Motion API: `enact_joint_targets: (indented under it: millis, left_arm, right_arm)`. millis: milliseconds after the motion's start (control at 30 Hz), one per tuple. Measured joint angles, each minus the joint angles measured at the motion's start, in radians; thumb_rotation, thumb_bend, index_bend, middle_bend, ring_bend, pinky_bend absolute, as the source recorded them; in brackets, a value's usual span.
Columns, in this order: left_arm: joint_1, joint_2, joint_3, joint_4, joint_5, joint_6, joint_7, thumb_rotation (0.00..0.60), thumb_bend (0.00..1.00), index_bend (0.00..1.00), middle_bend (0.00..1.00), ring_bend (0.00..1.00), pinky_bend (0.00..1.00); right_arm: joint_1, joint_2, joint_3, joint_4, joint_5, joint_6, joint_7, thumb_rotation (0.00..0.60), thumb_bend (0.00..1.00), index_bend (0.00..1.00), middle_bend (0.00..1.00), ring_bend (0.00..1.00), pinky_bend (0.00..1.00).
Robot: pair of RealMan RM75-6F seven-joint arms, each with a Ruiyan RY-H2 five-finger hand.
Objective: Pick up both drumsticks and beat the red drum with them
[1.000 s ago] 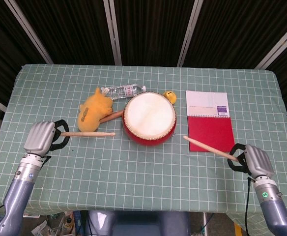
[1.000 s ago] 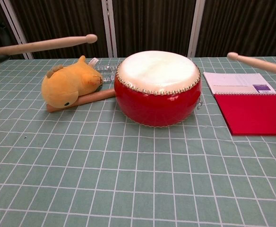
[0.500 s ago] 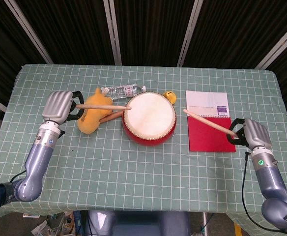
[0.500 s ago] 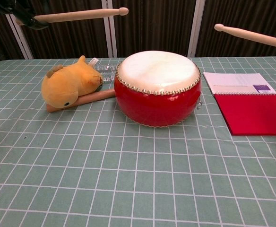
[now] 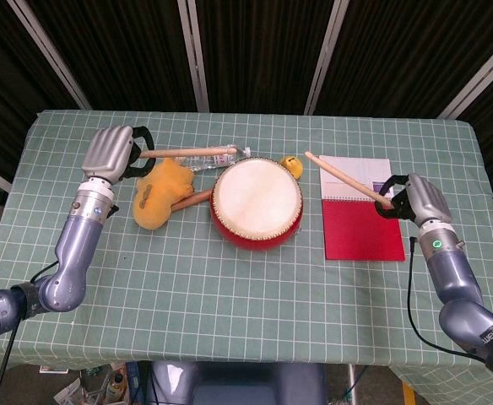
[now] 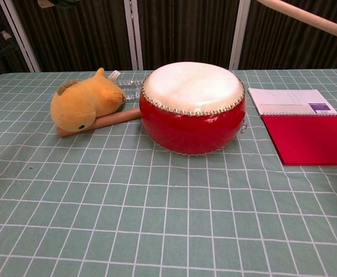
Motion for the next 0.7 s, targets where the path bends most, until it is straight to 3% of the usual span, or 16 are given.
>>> enact_joint_targets:
  millis: [167,300,500,700]
  left_arm:
    - [-0.012,0.012,0.004,0.014,0.013,-0.017,-0.019,0.600,0.60,0.76,1.00,1.00,1.00]
    - [-0.016,0.026,0.014,0.024,0.020,-0.035,-0.040,0.600,0.60,0.76,1.00,1.00,1.00]
    - [-0.007,0.049,0.041,0.033,0.036,-0.057,-0.072,0.600,0.60,0.76,1.00,1.00,1.00]
    - [0.003,0.068,0.069,0.043,0.044,-0.069,-0.096,0.600,0.60,0.76,1.00,1.00,1.00]
  right_arm:
    - [-0.012,-0.012,0.047,0.048,-0.034,-0.081,0.141,0.600,0.75,0.96,1.00,1.00,1.00]
    - [0.013,-0.044,0.020,0.092,-0.052,-0.104,0.131,0.600,0.75,0.96,1.00,1.00,1.00]
    - [0.094,-0.148,-0.105,0.168,-0.057,-0.079,-0.019,0.600,0.75,0.96,1.00,1.00,1.00]
    - [0.172,-0.284,-0.277,0.256,-0.101,0.070,-0.333,0.600,0.75,0.96,1.00,1.00,1.00]
